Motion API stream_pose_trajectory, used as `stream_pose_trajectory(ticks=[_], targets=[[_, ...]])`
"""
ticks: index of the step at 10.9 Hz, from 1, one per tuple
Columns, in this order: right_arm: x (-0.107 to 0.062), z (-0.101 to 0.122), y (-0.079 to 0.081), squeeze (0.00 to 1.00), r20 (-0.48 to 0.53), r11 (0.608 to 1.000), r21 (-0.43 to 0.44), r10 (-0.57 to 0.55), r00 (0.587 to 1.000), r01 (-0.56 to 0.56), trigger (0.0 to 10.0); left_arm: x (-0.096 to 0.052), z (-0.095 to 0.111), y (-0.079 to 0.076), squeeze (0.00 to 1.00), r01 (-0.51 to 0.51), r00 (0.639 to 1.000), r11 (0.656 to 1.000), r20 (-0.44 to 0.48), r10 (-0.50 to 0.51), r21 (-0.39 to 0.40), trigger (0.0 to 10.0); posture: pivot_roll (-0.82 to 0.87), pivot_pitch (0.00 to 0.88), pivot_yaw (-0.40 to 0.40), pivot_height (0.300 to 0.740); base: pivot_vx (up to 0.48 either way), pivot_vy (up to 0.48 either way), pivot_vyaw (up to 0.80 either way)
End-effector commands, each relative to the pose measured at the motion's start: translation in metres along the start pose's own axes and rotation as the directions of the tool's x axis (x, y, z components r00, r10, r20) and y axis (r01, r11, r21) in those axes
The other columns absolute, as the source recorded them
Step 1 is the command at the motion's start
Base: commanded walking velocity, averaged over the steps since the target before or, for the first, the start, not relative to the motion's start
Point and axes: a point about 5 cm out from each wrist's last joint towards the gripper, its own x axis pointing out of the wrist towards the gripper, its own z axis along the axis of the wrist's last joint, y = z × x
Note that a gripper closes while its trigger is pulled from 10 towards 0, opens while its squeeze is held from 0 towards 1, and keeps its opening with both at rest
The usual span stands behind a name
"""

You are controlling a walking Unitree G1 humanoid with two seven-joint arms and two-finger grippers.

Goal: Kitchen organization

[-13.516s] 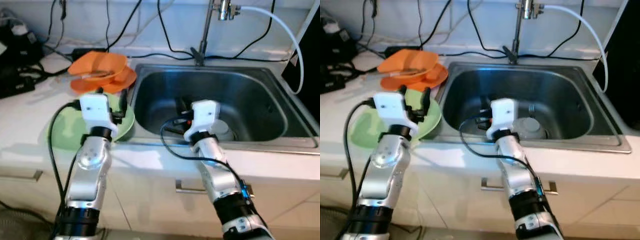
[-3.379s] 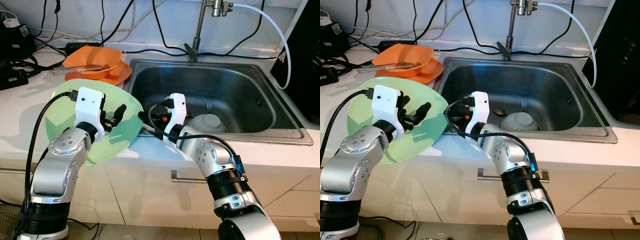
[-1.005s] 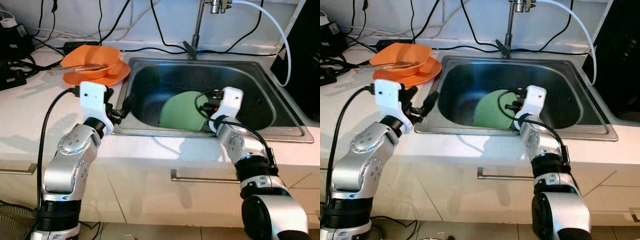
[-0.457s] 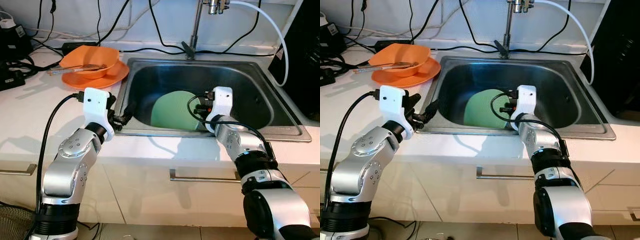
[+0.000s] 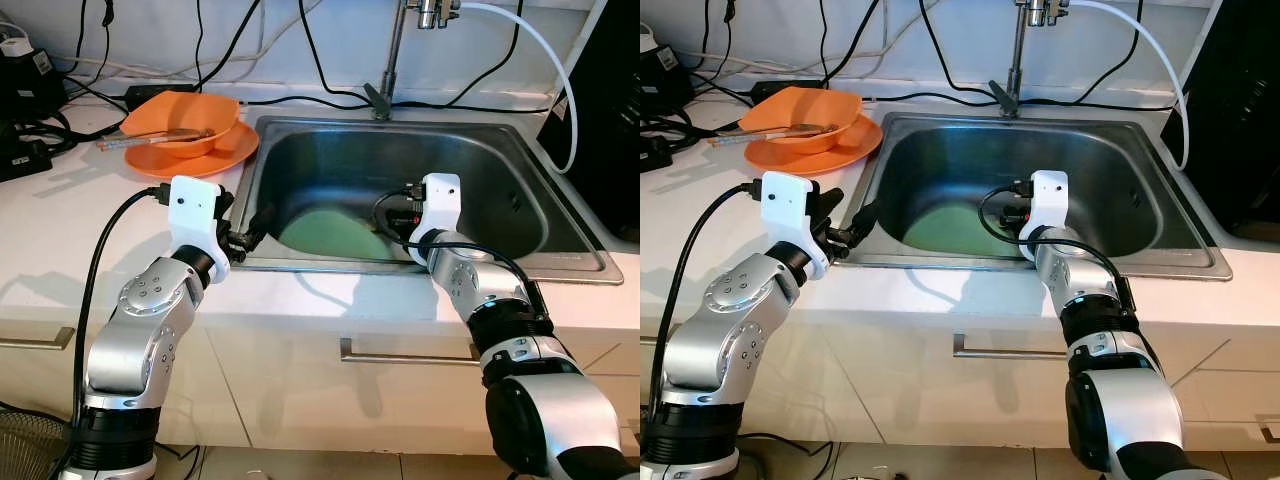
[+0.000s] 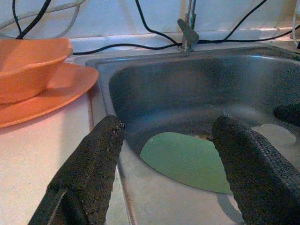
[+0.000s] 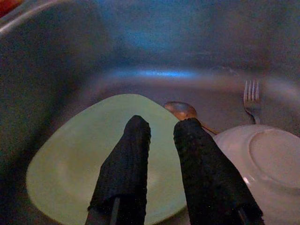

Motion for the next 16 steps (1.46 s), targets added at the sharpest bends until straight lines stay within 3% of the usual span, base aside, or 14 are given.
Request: stream_pose_trajectory(ticks=[1, 3, 4, 5, 7, 8, 10, 11, 13, 16], targets=[[0.001, -0.005, 0.001, 0.0, -0.02, 1.0, -0.002, -0.003, 1.0, 0.003, 10.0, -0.001, 0.002, -0.002, 0.0, 0.009, 1.0, 1.0, 0.002, -0.009, 0.01, 10.0, 0.17, 0.0, 0.003, 0.74, 0.0, 0.0, 0.0], [0.0, 0.006, 0.008, 0.0, 0.085, 1.0, -0.011, 0.018, 0.996, -0.018, 10.0, 0.001, 0.003, -0.001, 0.0, -0.013, 1.0, 1.0, 0.022, 0.013, 0.006, 10.0, 0.17, 0.0, 0.005, 0.74, 0.0, 0.0, 0.0], [-0.007, 0.025, 0.026, 0.0, 0.264, 0.994, -0.018, 0.106, 0.959, -0.105, 10.0, 0.004, 0.002, 0.003, 0.0, -0.081, 0.994, 0.997, 0.069, 0.082, -0.012, 10.0, 0.17, 0.0, 0.008, 0.74, 0.0, 0.0, 0.0], [-0.014, 0.035, 0.038, 0.0, 0.364, 0.987, -0.007, 0.154, 0.919, -0.162, 10.0, 0.004, 0.003, 0.005, 0.0, -0.103, 0.991, 0.995, 0.088, 0.101, 0.015, 10.0, 0.16, 0.0, 0.011, 0.74, 0.0, 0.0, 0.0], [-0.024, 0.039, 0.047, 0.0, 0.47, 0.988, -0.048, 0.15, 0.87, -0.144, 10.0, 0.012, -0.002, -0.004, 0.0, -0.107, 0.985, 0.994, 0.136, 0.105, 0.004, 10.0, 0.15, 0.0, 0.017, 0.74, 0.0, 0.0, 0.0], [-0.033, 0.033, 0.051, 0.0, 0.532, 0.989, -0.118, 0.142, 0.835, -0.093, 10.0, 0.018, -0.008, -0.01, 0.0, -0.136, 0.977, 0.991, 0.165, 0.132, 0.013, 10.0, 0.14, 0.0, 0.026, 0.74, 0.0, 0.0, 0.0], [-0.042, 0.02, 0.053, 0.0, 0.567, 0.99, -0.129, 0.124, 0.814, -0.061, 10.0, 0.023, -0.016, -0.017, 0.0, -0.18, 0.962, 0.984, 0.207, 0.175, 0.003, 10.0, 0.13, 0.0, 0.037, 0.74, 0.0, 0.0, 0.0], [-0.043, 0.016, 0.046, 0.0, 0.576, 0.998, -0.066, 0.053, 0.816, -0.018, 10.0, 0.025, -0.023, -0.02, 0.0, -0.187, 0.962, 0.982, 0.203, 0.185, -0.009, 10.0, 0.13, 0.0, 0.041, 0.74, 0.0, 0.0, 0.0], [-0.045, 0.013, 0.046, 0.0, 0.587, 0.999, -0.054, 0.032, 0.809, 0.0, 10.0, 0.026, -0.036, -0.019, 0.0, -0.204, 0.961, 0.978, 0.183, 0.206, -0.03, 10.0, 0.12, 0.0, 0.049, 0.74, 0.0, 0.0, 0.0], [-0.042, 0.005, 0.046, 0.0, 0.569, 0.998, -0.06, 0.027, 0.822, 0.009, 10.0, 0.031, -0.035, -0.014, 0.0, -0.228, 0.952, 0.973, 0.202, 0.228, -0.024, 10.0, 0.12, 0.0, 0.044, 0.74, 0.0, 0.191, 0.0]])
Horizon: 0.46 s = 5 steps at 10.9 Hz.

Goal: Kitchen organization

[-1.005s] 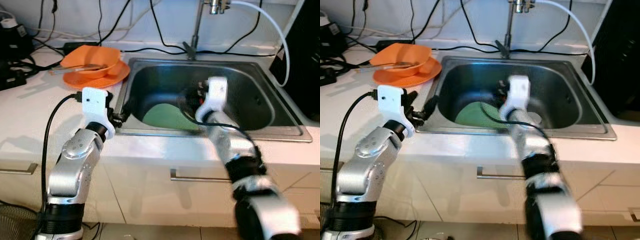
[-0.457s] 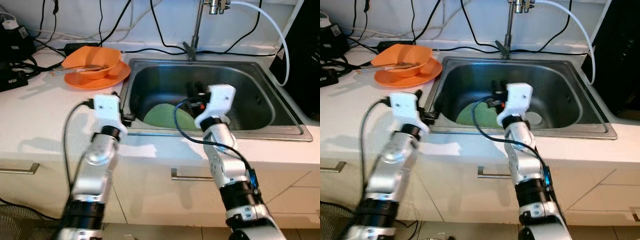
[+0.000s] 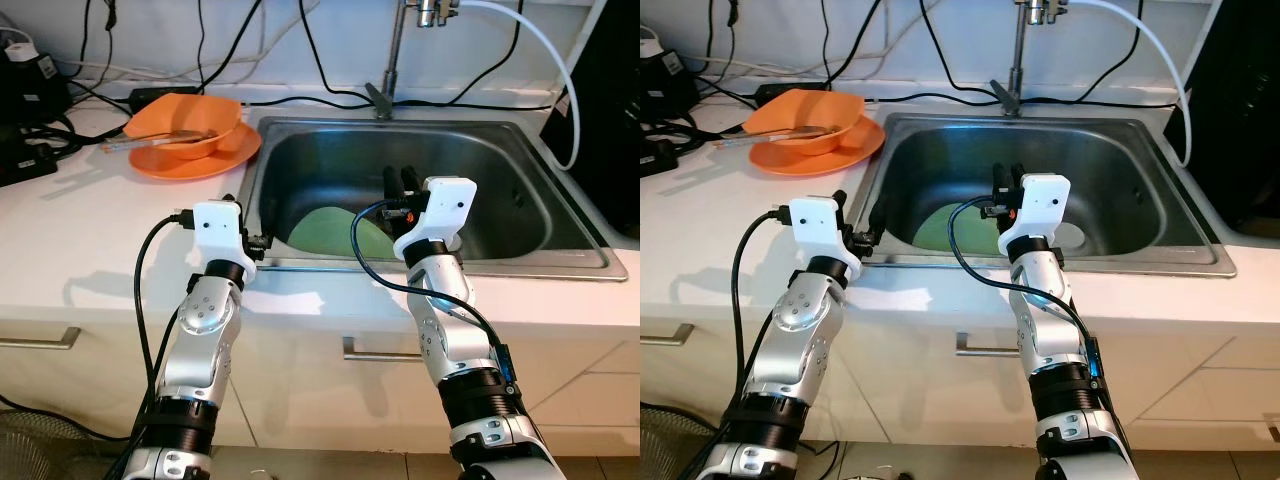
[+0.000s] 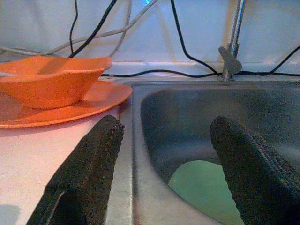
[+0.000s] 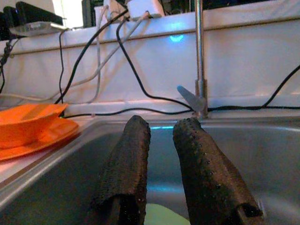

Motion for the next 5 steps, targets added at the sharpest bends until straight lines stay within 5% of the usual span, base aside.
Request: stream_pose_trajectory(ticks=[1, 2, 5], targets=[[-0.0003, -0.0024, -0.0008, 0.0, -0.011, 1.0, 0.013, -0.004, 1.0, 0.004, 10.0, 0.0044, 0.0041, 0.0017, 0.0, -0.012, 1.0, 1.0, 0.019, 0.011, 0.011, 10.0, 0.12, 0.0, 0.043, 0.74, 0.0, 0.326, 0.0], [-0.0002, -0.0033, -0.0011, 0.0, -0.018, 1.0, 0.015, -0.008, 1.0, 0.009, 10.0, 0.0046, 0.0031, 0.0018, 0.0, -0.013, 1.0, 1.0, 0.019, 0.013, 0.012, 10.0, 0.12, 0.0, 0.043, 0.74, 0.0, 0.337, -0.8], [-0.0002, -0.0046, -0.0023, 0.0, -0.018, 1.0, 0.014, -0.019, 1.0, 0.019, 10.0, 0.0062, 0.0015, 0.0012, 0.0, -0.01, 1.0, 1.0, 0.018, 0.01, 0.017, 10.0, 0.11, 0.0, 0.044, 0.74, 0.0, 0.335, 0.0]])
